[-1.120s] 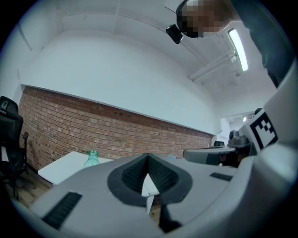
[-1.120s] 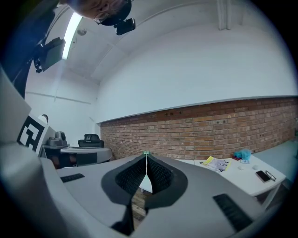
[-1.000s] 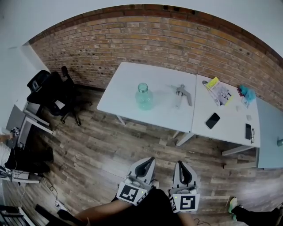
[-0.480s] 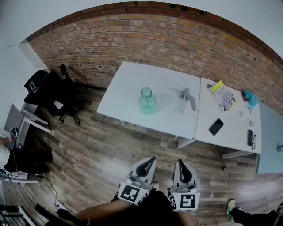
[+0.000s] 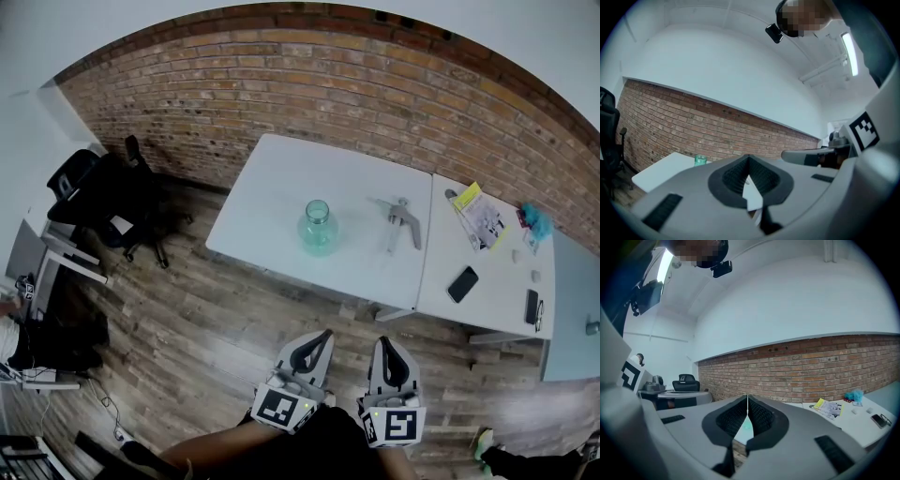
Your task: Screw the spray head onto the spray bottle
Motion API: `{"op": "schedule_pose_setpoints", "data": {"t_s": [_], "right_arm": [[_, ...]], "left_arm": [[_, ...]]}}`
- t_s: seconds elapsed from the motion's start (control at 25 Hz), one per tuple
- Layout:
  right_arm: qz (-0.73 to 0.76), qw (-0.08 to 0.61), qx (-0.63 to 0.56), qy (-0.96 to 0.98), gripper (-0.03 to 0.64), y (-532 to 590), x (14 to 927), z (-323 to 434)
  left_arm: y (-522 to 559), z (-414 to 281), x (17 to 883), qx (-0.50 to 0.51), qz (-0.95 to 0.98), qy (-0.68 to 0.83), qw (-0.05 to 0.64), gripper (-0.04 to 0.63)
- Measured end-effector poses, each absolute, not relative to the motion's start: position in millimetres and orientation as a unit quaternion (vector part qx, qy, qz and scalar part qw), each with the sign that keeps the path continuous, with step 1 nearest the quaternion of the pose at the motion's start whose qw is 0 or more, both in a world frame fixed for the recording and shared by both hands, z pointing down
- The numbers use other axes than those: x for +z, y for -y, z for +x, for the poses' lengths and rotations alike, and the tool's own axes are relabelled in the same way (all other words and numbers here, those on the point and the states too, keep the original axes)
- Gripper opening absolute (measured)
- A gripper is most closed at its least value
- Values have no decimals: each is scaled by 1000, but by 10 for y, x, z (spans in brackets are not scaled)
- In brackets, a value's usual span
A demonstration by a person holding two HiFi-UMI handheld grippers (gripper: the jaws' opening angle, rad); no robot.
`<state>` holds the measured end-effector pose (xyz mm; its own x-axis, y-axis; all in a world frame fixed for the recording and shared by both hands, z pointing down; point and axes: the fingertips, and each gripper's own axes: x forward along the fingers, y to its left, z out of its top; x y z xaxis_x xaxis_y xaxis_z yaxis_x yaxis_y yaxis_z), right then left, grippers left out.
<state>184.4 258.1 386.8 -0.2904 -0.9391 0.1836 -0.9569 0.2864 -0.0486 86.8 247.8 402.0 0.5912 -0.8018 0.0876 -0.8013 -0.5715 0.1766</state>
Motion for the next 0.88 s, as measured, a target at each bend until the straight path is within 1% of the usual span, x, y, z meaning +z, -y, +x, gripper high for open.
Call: {"op": "schedule_pose_setpoints", "data": {"t_s": [0.12, 0.4, 0.88], "right_arm": [[597, 62, 78, 796, 8, -2445, 3879, 1832], [616, 72, 74, 781, 8, -2131, 3847, 1857], [622, 69, 82, 776, 8, -1542, 3952, 1470]], "left_arm": [[-2341, 832, 4059, -1, 887, 447, 113, -2], [-1966, 733, 4041, -9, 890, 442, 117, -2], [-1420, 241, 4103, -13, 890, 439, 123, -2]]}}
